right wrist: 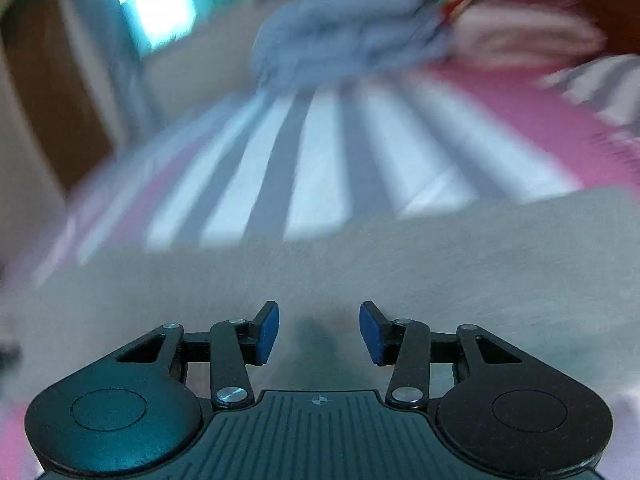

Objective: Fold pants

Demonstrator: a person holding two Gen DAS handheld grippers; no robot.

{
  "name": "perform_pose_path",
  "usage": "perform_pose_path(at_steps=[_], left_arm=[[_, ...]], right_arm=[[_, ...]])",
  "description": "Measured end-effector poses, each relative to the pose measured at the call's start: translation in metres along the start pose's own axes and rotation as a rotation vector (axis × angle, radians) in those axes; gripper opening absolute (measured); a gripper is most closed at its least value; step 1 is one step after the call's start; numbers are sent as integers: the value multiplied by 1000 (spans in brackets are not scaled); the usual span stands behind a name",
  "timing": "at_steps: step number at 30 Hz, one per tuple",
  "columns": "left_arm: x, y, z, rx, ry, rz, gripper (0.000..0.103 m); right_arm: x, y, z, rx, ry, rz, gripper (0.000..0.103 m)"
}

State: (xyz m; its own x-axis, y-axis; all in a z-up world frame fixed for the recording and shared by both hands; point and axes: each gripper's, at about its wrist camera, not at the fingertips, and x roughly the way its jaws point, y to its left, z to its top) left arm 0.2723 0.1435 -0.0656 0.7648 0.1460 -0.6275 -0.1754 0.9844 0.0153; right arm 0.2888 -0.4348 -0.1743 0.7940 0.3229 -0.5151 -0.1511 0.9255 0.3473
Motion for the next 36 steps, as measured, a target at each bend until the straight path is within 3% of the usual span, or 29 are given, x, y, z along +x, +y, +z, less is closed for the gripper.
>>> perform_pose_path(at_steps=[3,6,10,14,16,20,22,23,24,25,28,30,32,36], left_arm=[[-4,2,-9,-11,-28,-10,73],[-1,1,-17,-21,-73,-10,75],[1,-1,-18,-24,-71,-12,77],[1,-3,-18,-17,-70,-6,77],[1,-3,-19,-15,-71,-5,77],[1,-4,-19,-11,-75,0,78],[1,-5,-20,-10,-76,2,78],[1,-5,-20,-10,-77,3,78],[1,-5,-20,-9,-77,3,78],[0,-5,-20,-9,-77,3,78],[1,-4,-21,-10,-80,-2,78],[1,-4,-21,-12,-79,-3,78],[2,-3,-20,-13,-77,-4,78],[1,-2,-20,-18,-78,-9,78]], right_arm=[[-56,-63,0,243,-175,0,45],[-92,-135,-18,501,-266,-68,45],[-111,-198,-42,772,-282,-80,45],[-109,-218,-51,888,-269,-26,45],[-99,-228,-54,945,-219,-6,45],[-90,-232,-53,948,-210,-19,45],[-80,-227,-45,891,-176,-44,43],[-76,-221,-43,844,-161,-59,30],[-70,-218,-38,790,-123,-68,8],[-67,-215,-35,754,-101,-79,8],[-93,-205,-28,638,-231,-15,8],[-98,-201,-33,554,-260,-48,8],[-73,-219,-50,654,-142,-90,8],[-76,-226,-57,711,-185,-59,8]])
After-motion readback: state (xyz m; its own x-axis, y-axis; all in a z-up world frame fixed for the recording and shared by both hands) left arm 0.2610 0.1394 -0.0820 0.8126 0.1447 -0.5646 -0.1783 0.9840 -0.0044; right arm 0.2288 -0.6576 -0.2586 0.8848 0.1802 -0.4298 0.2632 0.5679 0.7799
